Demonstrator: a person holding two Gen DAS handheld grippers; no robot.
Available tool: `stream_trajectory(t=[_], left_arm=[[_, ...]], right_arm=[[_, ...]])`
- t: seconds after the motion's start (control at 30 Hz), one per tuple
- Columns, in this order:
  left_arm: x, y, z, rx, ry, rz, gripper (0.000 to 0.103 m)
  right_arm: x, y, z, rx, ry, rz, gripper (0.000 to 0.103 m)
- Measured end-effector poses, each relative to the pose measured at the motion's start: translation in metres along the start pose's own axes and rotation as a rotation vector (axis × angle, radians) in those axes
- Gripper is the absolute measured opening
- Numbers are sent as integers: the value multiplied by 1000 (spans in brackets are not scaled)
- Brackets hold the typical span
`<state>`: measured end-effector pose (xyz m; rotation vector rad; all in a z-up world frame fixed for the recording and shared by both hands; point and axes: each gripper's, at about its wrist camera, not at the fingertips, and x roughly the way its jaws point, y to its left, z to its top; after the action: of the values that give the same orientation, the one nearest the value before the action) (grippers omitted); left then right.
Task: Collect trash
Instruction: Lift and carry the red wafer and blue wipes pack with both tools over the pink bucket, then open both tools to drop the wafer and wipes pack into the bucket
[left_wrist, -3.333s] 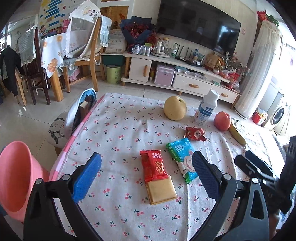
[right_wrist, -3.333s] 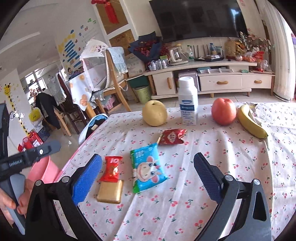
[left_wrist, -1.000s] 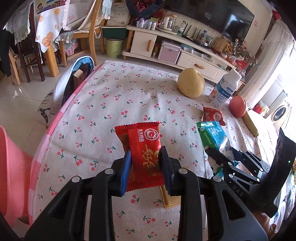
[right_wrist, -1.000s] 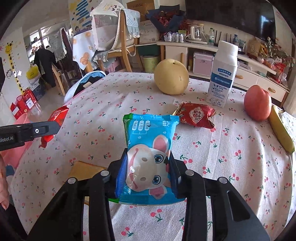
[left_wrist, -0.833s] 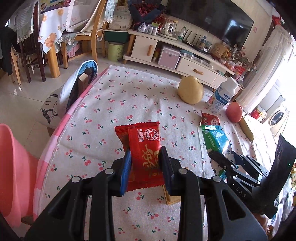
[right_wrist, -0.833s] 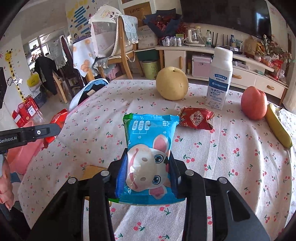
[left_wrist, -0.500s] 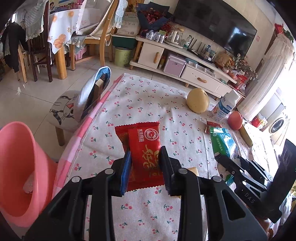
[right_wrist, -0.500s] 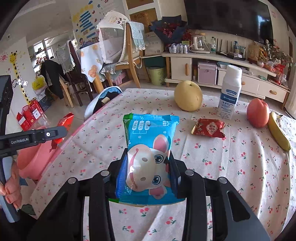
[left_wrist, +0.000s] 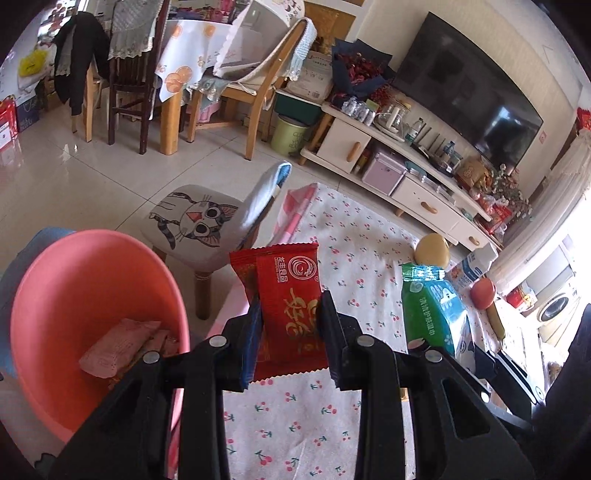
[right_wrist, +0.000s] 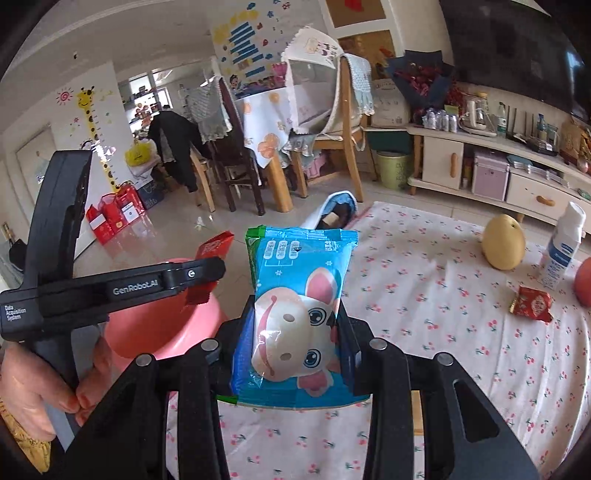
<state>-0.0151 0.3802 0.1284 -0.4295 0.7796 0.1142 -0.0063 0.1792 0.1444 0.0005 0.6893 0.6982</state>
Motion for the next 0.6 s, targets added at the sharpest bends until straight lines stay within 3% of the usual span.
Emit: stream_trajectory(t=[0.27,0.6], left_arm=[[-26,72,21,-160,-77,65,32],[-37,145,36,-317,-102,169,32]], right_arm=[[36,79,16,-80,30,99,40],[88,148,11,-122,109,187,40]])
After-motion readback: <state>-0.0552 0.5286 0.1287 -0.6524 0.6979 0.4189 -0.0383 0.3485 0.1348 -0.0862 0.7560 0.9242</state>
